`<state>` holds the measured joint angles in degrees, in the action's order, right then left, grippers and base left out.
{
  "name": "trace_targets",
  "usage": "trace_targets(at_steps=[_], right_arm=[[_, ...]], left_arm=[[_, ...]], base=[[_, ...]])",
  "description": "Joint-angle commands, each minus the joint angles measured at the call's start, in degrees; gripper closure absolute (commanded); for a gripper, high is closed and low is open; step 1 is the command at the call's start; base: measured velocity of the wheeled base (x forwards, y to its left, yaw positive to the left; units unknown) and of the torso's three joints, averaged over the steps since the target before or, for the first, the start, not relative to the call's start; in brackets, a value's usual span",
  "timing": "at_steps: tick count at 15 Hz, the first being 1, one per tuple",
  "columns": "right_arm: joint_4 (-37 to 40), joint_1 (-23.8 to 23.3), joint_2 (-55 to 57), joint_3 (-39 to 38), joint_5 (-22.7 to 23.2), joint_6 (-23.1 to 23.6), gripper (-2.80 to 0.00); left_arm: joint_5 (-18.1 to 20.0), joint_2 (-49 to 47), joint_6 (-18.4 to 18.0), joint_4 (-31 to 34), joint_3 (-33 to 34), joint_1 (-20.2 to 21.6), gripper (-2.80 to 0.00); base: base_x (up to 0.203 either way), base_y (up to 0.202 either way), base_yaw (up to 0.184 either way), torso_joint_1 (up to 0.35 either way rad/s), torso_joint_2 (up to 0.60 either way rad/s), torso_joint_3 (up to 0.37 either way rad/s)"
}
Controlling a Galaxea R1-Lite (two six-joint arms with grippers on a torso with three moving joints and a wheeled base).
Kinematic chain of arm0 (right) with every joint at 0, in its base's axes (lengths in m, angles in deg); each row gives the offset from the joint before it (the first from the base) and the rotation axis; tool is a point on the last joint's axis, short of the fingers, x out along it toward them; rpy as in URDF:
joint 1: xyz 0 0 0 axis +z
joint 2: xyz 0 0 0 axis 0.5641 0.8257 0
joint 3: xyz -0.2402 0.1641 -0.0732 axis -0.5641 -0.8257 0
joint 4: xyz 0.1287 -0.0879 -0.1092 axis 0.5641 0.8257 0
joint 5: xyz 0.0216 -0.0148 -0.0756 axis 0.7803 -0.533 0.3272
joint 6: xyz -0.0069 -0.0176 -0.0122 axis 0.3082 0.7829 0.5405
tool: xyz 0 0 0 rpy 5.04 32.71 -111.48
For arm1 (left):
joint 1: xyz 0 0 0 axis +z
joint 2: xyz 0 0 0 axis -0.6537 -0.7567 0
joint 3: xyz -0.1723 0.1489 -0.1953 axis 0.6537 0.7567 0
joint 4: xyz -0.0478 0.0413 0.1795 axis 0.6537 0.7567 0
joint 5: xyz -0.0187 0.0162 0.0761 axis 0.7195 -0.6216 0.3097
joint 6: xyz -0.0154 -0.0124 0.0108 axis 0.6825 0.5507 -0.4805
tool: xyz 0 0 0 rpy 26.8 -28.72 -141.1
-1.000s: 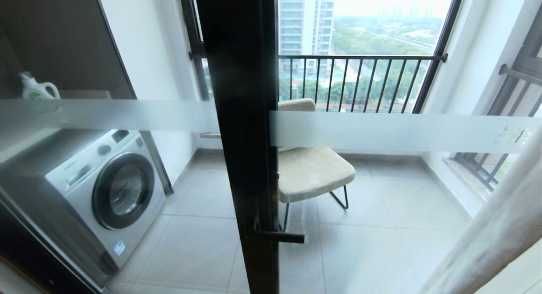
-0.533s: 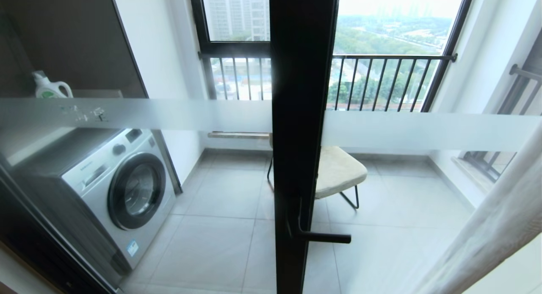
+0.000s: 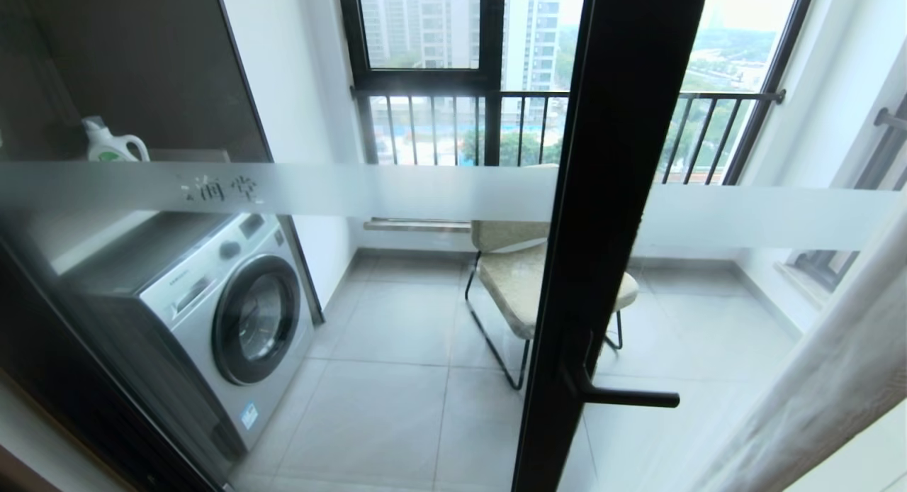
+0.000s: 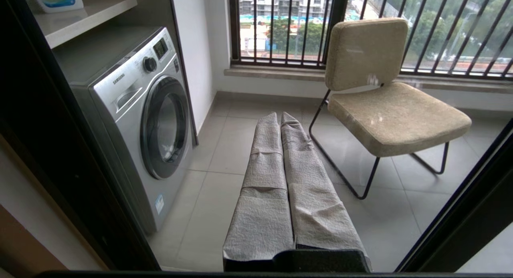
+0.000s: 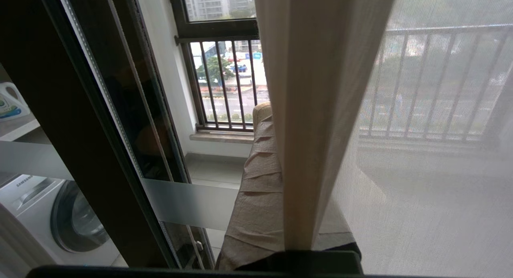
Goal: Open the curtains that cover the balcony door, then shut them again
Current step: Close the inner curtains on both sides
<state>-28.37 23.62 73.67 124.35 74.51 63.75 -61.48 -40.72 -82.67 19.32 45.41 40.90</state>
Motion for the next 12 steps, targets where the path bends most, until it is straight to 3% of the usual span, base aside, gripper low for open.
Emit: trace_targets(at_steps=[1, 12], right_arm=[[-0.1, 0.0, -0.1, 0.0, 0.1, 0.0, 0.0], [-0.1, 0.0, -0.3, -0.1, 0.1, 0.0, 0.0]], left_arm=[[0.0, 0.0, 0.0, 0.0, 0.0, 0.0, 0.0], [-0.1, 0.0, 0.1, 0.0, 0.0, 0.0, 0.0]], base=[[0.0, 0.192, 0.003, 0.002, 0.0, -0.002], [0.0, 0.19, 0.001, 0.004, 0.0, 0.002]])
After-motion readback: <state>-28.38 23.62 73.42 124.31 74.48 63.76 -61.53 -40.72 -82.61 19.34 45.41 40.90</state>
